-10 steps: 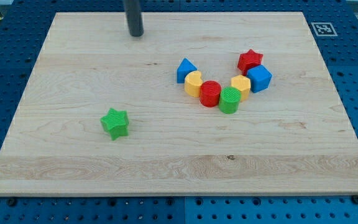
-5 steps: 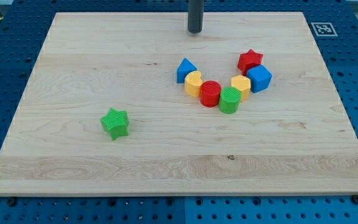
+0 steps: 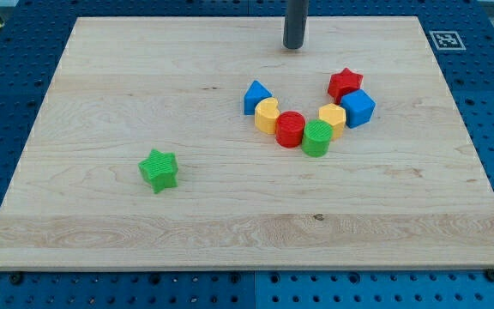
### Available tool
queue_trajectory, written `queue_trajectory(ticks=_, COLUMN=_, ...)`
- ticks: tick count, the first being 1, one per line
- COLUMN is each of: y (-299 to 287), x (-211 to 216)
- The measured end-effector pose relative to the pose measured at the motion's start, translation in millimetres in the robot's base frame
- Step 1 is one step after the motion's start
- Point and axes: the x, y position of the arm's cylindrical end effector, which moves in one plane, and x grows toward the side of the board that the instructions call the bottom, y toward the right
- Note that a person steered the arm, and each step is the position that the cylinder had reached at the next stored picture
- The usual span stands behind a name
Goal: Locate your hand at the top left side of the red star
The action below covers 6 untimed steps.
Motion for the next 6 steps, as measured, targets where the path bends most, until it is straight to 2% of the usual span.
queue_trajectory(ticks=2, y=17.8, x=13.6)
queue_trajectory(ticks=6, y=19.6, x=99.1)
